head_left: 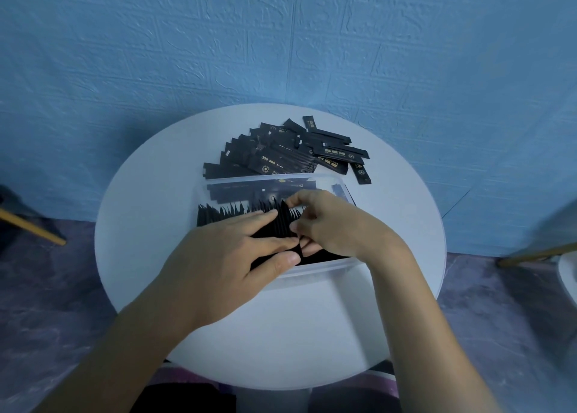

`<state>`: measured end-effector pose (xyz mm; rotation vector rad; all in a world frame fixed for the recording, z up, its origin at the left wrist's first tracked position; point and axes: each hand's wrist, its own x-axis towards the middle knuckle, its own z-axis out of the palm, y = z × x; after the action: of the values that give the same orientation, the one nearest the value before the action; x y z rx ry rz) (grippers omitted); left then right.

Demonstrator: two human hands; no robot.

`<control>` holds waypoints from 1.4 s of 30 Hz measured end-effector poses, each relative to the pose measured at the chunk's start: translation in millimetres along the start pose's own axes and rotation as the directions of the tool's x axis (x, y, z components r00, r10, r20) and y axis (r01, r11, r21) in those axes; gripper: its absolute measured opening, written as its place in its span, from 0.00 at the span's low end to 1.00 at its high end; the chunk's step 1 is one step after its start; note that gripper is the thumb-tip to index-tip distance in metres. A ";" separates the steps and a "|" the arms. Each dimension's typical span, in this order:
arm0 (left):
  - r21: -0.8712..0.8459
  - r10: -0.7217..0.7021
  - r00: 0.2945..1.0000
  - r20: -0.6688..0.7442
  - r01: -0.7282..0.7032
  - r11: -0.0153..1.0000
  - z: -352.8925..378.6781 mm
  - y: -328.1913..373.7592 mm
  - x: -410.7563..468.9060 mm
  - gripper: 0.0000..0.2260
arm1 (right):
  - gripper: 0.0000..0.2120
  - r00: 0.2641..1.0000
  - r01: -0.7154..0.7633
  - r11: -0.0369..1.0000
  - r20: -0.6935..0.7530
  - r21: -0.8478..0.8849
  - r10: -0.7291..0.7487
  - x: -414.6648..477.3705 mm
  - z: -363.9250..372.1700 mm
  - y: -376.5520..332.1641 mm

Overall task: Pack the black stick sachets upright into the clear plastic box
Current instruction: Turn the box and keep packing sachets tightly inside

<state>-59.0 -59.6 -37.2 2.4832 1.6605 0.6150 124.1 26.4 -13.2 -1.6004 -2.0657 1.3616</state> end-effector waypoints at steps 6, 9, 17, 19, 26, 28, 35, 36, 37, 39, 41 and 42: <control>0.021 0.033 0.999 -0.010 -0.033 0.999 0.2 -0.8 0.6 0.23 | 0.16 0.999 -0.012 0.996 -0.031 -0.085 0.009 2.2 -0.1 -1.6; 0.072 0.072 0.997 0.001 -0.072 0.995 2.1 -1.8 1.1 0.22 | 0.15 0.999 -0.003 0.997 -0.041 -0.082 0.000 1.0 0.6 -1.6; 0.118 0.085 0.996 0.039 -0.089 0.989 2.6 -3.3 3.1 0.25 | 0.18 0.999 0.038 0.999 -0.033 -0.028 -0.039 -1.9 -0.1 2.1; 0.120 0.084 0.996 0.041 -0.089 0.989 3.3 -3.9 2.7 0.25 | 0.18 0.998 0.048 0.999 -0.045 -0.019 -0.049 -0.2 1.8 3.4; 0.082 0.075 0.996 0.041 -0.078 0.994 2.2 -4.5 2.1 0.24 | 0.06 0.862 0.223 0.975 -0.467 0.002 -0.196 -6.6 -22.8 11.7; 0.069 0.075 0.997 0.036 -0.077 0.995 2.0 -4.6 1.3 0.23 | 0.07 0.807 0.240 0.965 -0.575 0.110 -0.135 -6.4 -35.4 19.0; 0.061 0.065 0.998 0.021 -0.066 0.996 2.3 -4.4 0.4 0.21 | 0.12 0.816 -0.161 0.980 -0.574 -0.114 0.067 11.3 -44.7 64.5; 0.060 0.062 0.998 0.017 -0.063 0.996 2.2 -4.4 0.4 0.21 | 0.15 0.824 -0.209 0.963 -0.560 -0.171 0.080 12.2 -42.9 68.0; 0.057 0.060 0.998 0.015 -0.061 0.996 2.3 -4.3 0.6 0.21 | 0.16 0.828 -0.233 0.953 -0.553 -0.193 0.090 13.1 -41.1 70.0; 0.055 0.061 0.998 0.011 -0.062 0.997 2.7 -4.2 1.4 0.20 | 0.15 0.831 -0.264 0.945 -0.543 -0.191 0.122 15.8 -39.8 73.2; 0.057 0.061 0.998 0.010 -0.062 0.996 2.8 -4.1 1.7 0.20 | 0.12 0.843 -0.279 0.943 -0.517 -0.184 0.148 18.3 -42.6 74.0; 0.057 0.061 0.998 0.011 -0.061 0.997 2.8 -4.0 1.5 0.21 | 0.09 0.847 -0.270 0.949 -0.509 -0.165 0.153 19.5 -44.9 73.9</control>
<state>-60.9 -56.2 -40.5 2.5807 1.6268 0.5690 194.0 66.4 -50.4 -2.0640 -1.8161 0.6637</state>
